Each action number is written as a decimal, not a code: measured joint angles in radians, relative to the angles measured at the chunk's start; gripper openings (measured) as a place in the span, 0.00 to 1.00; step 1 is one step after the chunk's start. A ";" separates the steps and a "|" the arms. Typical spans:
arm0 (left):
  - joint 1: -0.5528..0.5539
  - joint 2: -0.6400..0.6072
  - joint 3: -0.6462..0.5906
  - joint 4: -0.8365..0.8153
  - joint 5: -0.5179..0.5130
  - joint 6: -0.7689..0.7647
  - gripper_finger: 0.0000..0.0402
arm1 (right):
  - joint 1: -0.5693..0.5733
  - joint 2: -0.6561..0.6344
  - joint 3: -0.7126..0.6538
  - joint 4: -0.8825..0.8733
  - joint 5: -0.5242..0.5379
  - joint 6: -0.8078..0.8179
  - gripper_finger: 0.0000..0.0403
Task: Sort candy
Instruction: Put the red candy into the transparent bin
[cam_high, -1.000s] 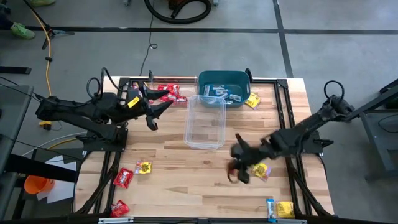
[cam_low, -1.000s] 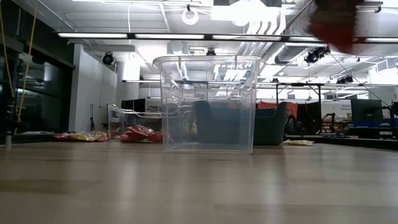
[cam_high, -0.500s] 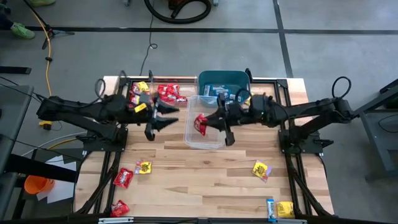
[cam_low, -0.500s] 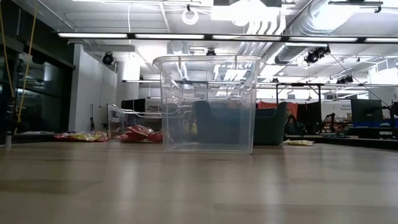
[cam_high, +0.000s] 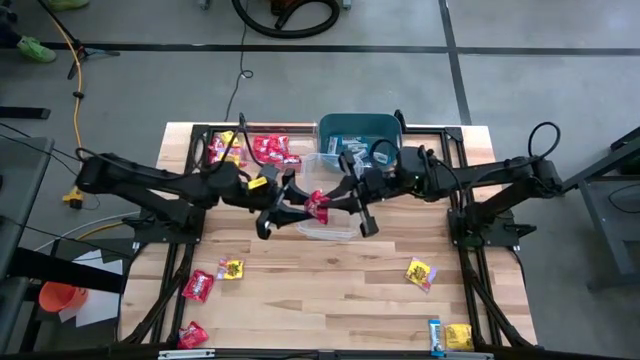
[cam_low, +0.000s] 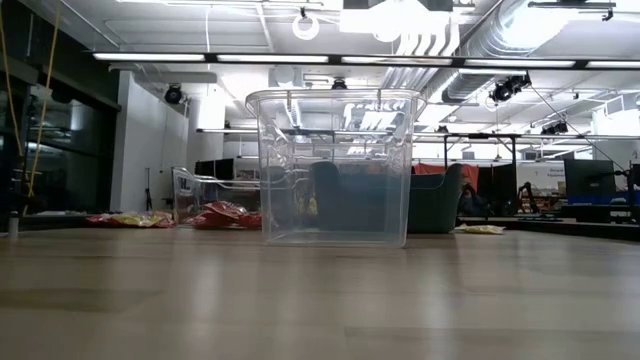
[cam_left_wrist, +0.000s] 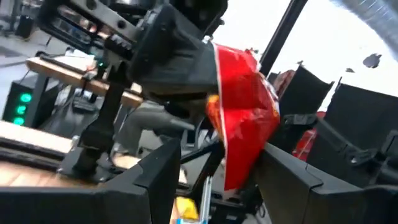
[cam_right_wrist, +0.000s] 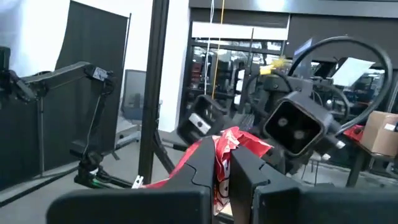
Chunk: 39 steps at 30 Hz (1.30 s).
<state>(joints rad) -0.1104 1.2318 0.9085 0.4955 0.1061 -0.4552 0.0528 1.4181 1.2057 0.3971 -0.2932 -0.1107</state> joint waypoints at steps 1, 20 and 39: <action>0.000 0.002 0.000 0.011 0.006 -0.005 0.46 | 0.000 0.000 0.000 -0.003 0.000 -0.001 0.03; 0.035 -0.033 0.001 -0.031 0.040 0.090 0.03 | 0.000 0.000 -0.001 0.032 0.092 0.264 0.32; 0.190 -0.473 0.001 -0.718 -0.297 0.332 0.00 | -0.035 -0.255 -0.003 -0.161 0.194 0.235 0.72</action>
<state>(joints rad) 0.0800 0.7589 0.9092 -0.2225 -0.1904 -0.1232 0.0177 1.1630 1.2026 0.2364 -0.0992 0.1240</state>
